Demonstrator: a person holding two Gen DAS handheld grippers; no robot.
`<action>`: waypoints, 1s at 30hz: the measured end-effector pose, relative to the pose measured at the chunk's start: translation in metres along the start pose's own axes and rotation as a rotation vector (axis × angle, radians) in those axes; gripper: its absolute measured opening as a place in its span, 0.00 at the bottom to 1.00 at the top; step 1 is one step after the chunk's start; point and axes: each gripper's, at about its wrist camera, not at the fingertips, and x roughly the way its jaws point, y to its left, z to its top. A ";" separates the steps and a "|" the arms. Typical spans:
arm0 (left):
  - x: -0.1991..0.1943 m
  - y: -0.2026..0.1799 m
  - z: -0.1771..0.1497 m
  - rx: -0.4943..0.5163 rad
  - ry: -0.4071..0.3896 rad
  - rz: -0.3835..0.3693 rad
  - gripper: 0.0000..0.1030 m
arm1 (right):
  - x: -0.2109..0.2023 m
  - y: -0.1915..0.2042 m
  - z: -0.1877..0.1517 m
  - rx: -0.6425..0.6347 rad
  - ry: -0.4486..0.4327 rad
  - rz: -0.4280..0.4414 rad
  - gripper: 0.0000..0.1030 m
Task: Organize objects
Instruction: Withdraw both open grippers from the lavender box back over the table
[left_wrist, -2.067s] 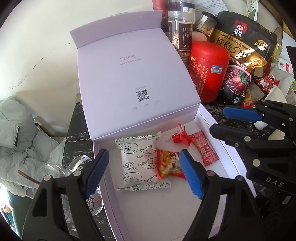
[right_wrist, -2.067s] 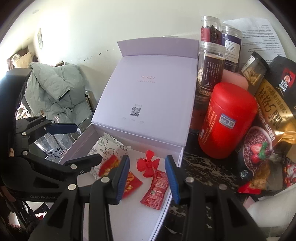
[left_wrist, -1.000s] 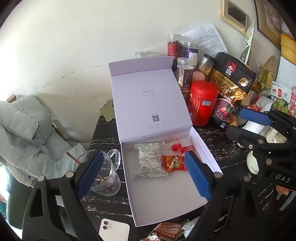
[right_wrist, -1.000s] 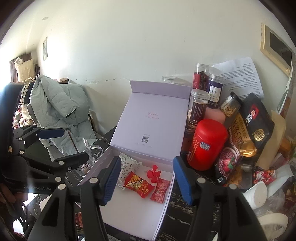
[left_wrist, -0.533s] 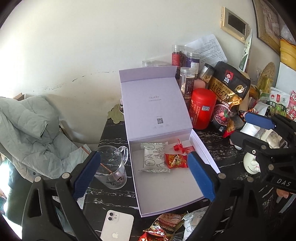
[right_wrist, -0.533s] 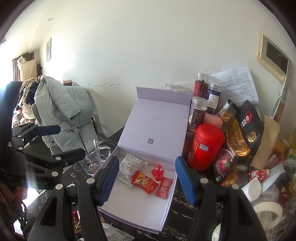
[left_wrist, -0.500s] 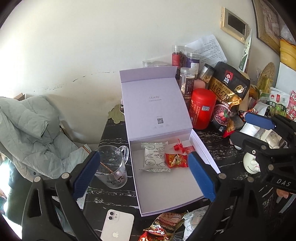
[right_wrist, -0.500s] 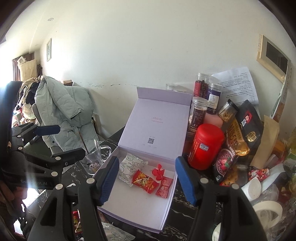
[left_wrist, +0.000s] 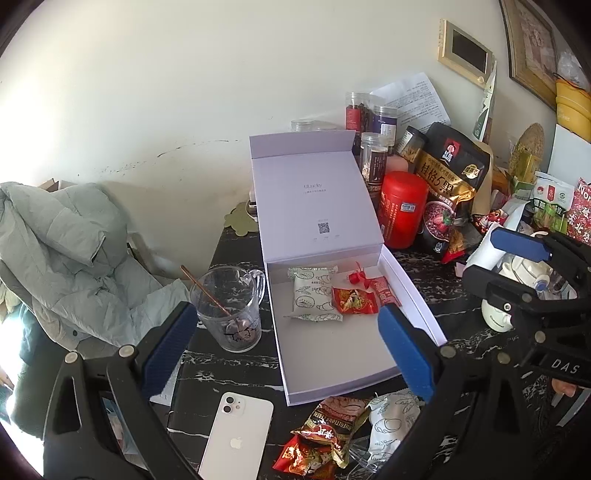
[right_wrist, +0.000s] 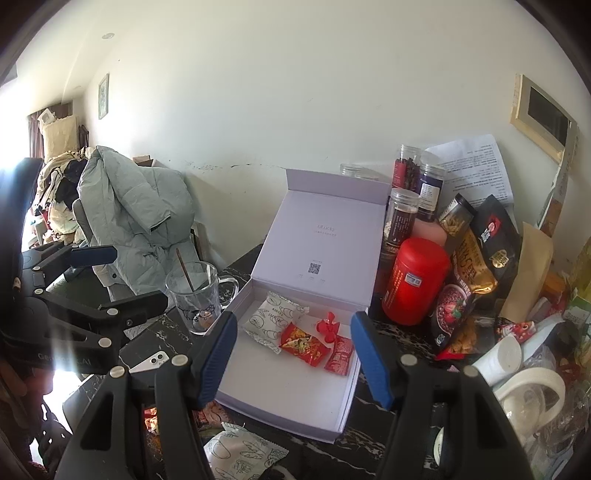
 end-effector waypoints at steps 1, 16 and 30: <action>-0.001 0.001 -0.003 -0.003 0.002 0.002 0.96 | -0.001 0.001 -0.002 0.000 0.000 0.001 0.63; -0.006 -0.001 -0.049 -0.043 0.061 -0.028 0.96 | -0.007 0.010 -0.042 0.037 0.047 0.020 0.67; 0.001 -0.006 -0.086 -0.054 0.132 -0.044 0.96 | -0.001 0.016 -0.085 0.070 0.137 0.039 0.67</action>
